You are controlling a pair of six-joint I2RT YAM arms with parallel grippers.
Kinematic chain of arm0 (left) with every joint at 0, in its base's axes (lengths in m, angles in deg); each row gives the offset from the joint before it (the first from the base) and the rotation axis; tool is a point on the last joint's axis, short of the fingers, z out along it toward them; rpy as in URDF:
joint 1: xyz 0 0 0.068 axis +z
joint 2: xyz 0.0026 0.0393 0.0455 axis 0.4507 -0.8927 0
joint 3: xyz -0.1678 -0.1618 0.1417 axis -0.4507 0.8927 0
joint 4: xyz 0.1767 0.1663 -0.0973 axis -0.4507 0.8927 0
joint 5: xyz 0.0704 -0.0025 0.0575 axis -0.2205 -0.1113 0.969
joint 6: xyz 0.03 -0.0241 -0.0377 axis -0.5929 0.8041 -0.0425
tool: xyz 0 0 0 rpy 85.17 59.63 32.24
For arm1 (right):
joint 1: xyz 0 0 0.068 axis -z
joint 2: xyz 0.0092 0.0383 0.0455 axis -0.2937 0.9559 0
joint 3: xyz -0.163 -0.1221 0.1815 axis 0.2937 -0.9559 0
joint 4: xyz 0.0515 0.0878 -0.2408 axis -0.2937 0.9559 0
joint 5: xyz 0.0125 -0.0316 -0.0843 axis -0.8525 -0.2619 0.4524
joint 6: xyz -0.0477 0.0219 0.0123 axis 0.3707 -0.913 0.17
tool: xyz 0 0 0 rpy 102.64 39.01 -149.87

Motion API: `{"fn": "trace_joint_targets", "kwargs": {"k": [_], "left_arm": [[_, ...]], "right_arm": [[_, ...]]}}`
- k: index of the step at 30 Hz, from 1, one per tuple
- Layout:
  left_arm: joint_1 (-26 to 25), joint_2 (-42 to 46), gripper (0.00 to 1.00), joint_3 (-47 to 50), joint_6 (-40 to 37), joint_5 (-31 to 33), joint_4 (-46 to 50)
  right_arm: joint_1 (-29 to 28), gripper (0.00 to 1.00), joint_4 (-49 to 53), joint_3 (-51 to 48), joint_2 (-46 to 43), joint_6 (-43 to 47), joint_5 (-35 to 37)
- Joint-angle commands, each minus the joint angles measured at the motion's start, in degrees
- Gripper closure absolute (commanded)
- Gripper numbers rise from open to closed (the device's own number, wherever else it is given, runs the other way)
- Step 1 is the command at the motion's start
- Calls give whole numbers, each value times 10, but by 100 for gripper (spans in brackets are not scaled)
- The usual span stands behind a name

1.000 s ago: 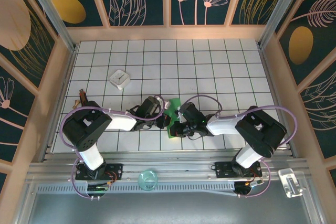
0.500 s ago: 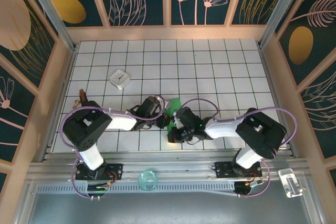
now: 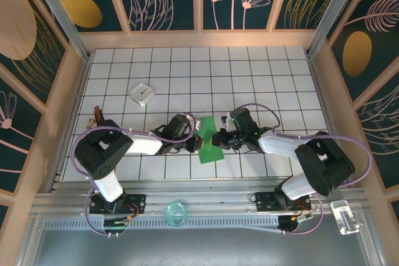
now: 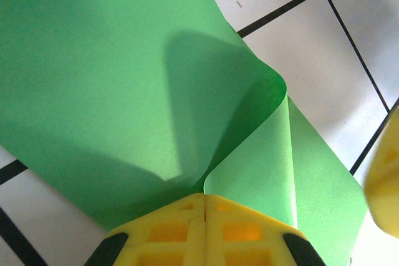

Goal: Fold a paper plane with a square sheet of paper (pick it up from the middle)
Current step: Fold the triangle at the bottom-center of the table.

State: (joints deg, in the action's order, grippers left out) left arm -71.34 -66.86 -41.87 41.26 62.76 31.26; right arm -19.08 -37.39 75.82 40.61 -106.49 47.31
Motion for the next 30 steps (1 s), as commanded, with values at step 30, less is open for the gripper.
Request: {"fn": "trace_joint_targets", "kwargs": {"k": [30], "left_arm": [[4,29,92,-12,7,35,66]], "right_arm": [[31,100,5,14,148,69,4]]}}
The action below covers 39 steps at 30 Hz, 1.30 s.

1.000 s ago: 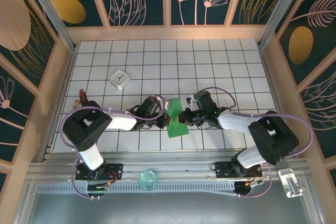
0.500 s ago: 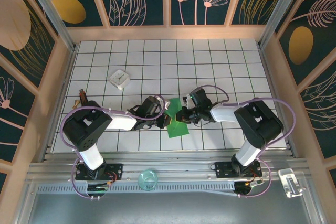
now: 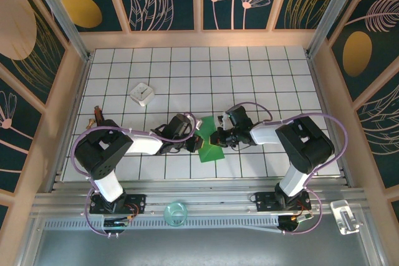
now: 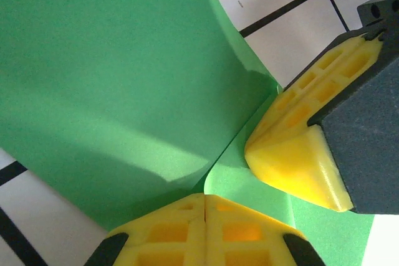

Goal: Fold a paper plane with a square sheet of paper (pick it up from the middle)
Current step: Fold the triangle at the bottom-center of the table.

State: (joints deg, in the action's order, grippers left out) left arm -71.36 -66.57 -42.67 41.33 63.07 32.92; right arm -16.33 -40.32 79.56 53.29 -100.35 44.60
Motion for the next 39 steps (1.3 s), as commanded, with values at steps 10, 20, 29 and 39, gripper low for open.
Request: {"fn": "trace_joint_targets", "kwargs": {"k": [10,20,29,39], "left_arm": [[-12,162,66,31,123,39,19],[-79,66,100,17,261,-21,-74],[-79,12,100,-18,258,-23,-9],[-74,-24,100,-21,238,-10,19]], "right_arm": [[4,100,36,-31,22,0,40],[4,100,39,-28,29,2,44],[6,100,42,-25,29,4,46],[6,100,44,-26,27,5,48]]}}
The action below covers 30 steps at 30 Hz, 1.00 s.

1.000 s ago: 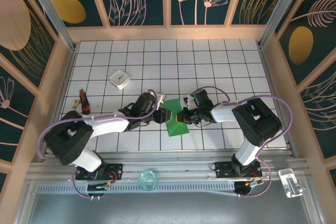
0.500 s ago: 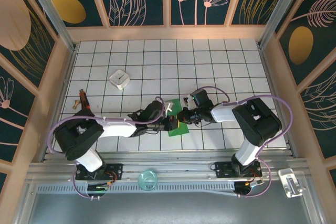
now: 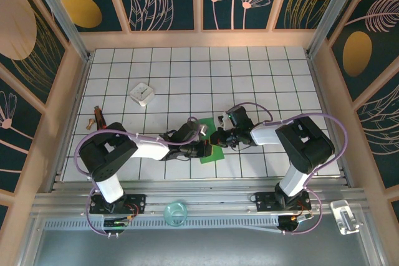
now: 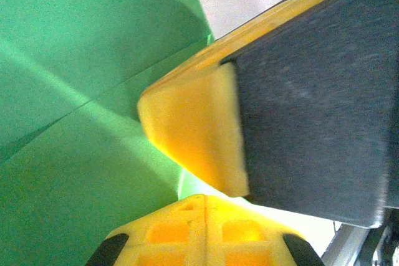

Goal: Fold a paper plane with a square sheet of paper (pick it up from the middle)
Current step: Fold the triangle at the bottom-center of the table.

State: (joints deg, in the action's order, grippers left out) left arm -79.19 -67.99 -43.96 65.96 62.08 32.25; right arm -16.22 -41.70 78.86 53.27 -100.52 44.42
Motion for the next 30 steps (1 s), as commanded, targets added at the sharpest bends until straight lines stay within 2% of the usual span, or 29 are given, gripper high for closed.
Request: {"fn": "trace_joint_targets", "kwargs": {"k": [1,12,30], "left_arm": [[4,-11,100,-8,-11,-1,31],[3,-13,100,12,-34,-31,81],[-7,42,100,66,-65,-59,157]], "right_arm": [[5,100,58,-19,27,8,51],[5,100,71,-17,32,9,60],[5,100,89,-9,42,10,73]]}}
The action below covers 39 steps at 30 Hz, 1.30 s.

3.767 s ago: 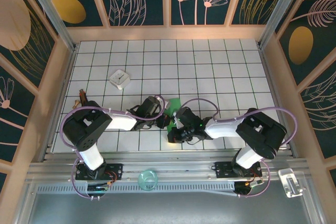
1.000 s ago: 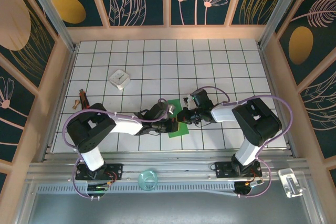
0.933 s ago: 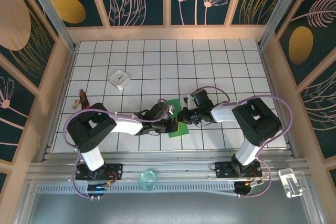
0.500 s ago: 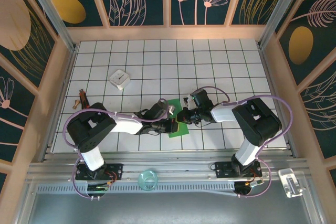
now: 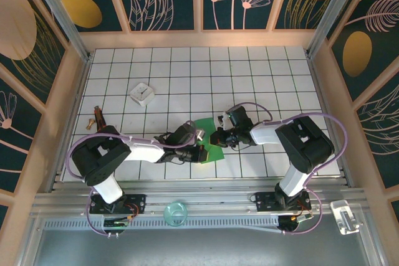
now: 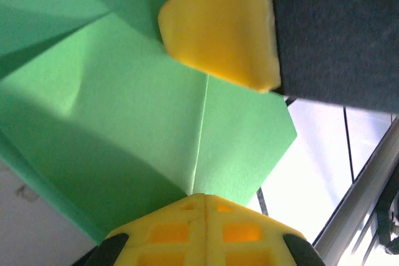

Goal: Fold a paper plane with a square sheet of paper (pick it up from the middle)
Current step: Fold the triangle at the bottom-center of the table.

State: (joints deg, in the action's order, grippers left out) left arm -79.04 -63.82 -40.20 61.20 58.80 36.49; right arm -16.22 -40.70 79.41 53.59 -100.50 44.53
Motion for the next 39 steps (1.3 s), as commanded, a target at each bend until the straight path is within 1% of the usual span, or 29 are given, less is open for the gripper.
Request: {"fn": "trace_joint_targets", "kwargs": {"k": [1,9,14,17,20,23,25,27,31,39], "left_arm": [[-10,3,100,30,-19,-28,118],[-14,26,100,57,-27,-33,141],[-13,84,100,64,-34,-28,148],[-9,127,100,60,-13,-31,90],[0,137,100,56,28,-31,1],[5,121,100,32,38,-12,-31],[7,96,100,11,28,6,-18],[11,66,100,-5,14,10,2],[12,20,100,-19,4,-10,4],[12,-16,100,-1,-12,-21,20]], "right_arm": [[5,100,79,-15,38,10,72],[5,100,83,-13,39,8,77],[5,100,83,-13,39,7,76],[5,100,82,-13,37,7,76],[5,100,79,-15,38,5,75],[5,100,79,-15,36,5,75],[5,100,80,-14,36,6,75],[5,100,81,-12,35,6,76],[5,100,82,-8,35,8,74],[5,100,86,5,34,8,67]]}}
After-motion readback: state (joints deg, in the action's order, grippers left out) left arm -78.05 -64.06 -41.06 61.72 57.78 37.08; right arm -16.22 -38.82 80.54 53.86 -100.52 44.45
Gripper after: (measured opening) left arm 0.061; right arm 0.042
